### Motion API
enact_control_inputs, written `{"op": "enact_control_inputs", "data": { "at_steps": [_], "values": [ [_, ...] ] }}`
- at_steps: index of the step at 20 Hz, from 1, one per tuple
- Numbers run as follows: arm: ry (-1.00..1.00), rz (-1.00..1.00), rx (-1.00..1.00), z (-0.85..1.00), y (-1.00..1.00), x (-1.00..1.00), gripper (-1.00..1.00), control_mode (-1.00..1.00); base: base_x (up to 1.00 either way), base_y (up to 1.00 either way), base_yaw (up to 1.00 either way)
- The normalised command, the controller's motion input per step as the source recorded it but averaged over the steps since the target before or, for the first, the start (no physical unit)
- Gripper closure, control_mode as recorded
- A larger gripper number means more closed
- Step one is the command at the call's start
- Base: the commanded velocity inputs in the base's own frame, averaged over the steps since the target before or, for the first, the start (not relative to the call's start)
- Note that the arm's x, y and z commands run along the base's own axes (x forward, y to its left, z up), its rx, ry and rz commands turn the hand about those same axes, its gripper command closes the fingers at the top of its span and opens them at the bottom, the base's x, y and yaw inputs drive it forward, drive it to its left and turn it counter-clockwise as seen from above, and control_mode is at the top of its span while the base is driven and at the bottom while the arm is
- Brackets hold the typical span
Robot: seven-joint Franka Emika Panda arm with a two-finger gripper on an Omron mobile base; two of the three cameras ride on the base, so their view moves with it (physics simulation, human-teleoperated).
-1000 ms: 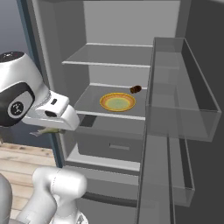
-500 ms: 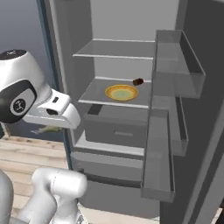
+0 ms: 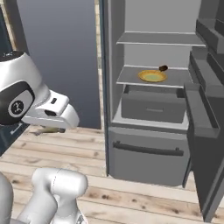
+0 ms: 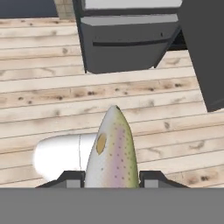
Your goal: Retrieve the fish from the fridge and place it on the saucepan with marinade on the stove.
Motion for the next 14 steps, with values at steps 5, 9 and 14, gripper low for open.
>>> {"op": "enact_control_inputs", "data": {
  "at_steps": [5,9,14],
  "values": [
    [0.00,0.00,0.00,0.00,0.00,0.00,1.00,1.00,-0.88,0.14,-0.26],
    [0.00,0.00,0.00,0.00,0.00,0.00,1.00,1.00,-0.82,0.02,-0.65],
    [0.00,0.00,0.00,0.00,0.00,0.00,1.00,1.00,-0.70,0.06,-0.88]
  ]
}}
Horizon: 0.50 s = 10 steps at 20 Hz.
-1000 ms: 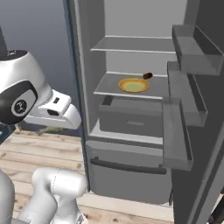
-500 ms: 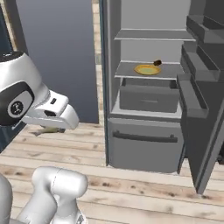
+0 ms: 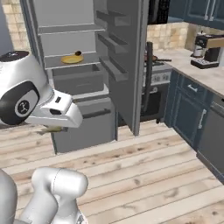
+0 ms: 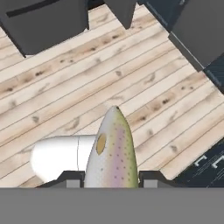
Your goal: Retrieve the fish from the fridge and place it on the saucepan with marinade on the stove.
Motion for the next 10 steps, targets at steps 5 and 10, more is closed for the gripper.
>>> {"op": "enact_control_inputs", "data": {
  "at_steps": [5,10],
  "values": [
    [0.00,0.00,0.00,0.00,0.00,0.00,1.00,1.00,-0.10,0.00,-0.84],
    [0.00,0.00,0.00,0.00,0.00,0.00,1.00,1.00,0.13,-0.16,-0.63]
  ]
}}
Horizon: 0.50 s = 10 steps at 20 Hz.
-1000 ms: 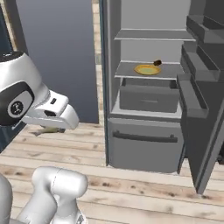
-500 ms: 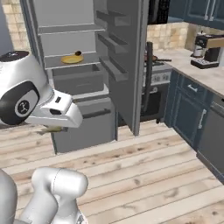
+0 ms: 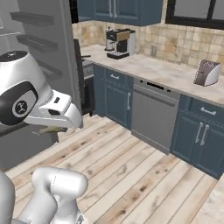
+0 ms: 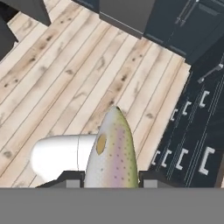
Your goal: Retrieve the fish from the fridge and place it on the saucepan with marinade on the stove.
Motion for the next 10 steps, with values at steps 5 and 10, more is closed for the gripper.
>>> {"op": "enact_control_inputs", "data": {
  "at_steps": [5,10],
  "values": [
    [0.00,0.00,0.00,0.00,0.00,0.00,1.00,1.00,0.41,-0.50,-0.34],
    [0.00,0.00,0.00,0.00,0.00,0.00,1.00,1.00,0.74,-0.31,-0.20]
  ]
}}
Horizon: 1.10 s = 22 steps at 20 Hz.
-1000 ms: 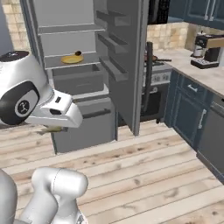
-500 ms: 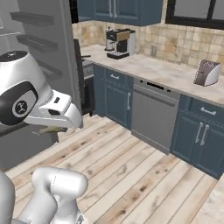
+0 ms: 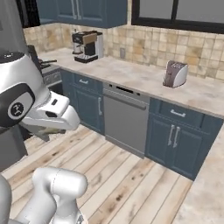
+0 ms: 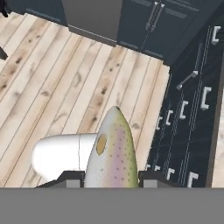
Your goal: Retrieve the fish from the fridge and place it on the saucepan with marinade on the stove.
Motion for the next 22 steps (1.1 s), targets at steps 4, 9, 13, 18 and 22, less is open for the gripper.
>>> {"op": "enact_control_inputs", "data": {
  "at_steps": [4,9,13,18,22],
  "values": [
    [0.00,0.00,0.00,0.00,0.00,0.00,1.00,1.00,0.88,0.04,-0.35],
    [0.00,0.00,0.00,0.00,0.00,0.00,1.00,1.00,0.99,0.18,-0.29],
    [0.00,0.00,0.00,0.00,0.00,0.00,1.00,1.00,0.92,0.36,-0.18],
    [0.00,0.00,0.00,0.00,0.00,0.00,1.00,1.00,0.91,0.47,-0.09],
    [0.00,0.00,0.00,0.00,0.00,0.00,1.00,1.00,0.94,0.10,0.24]
  ]
}}
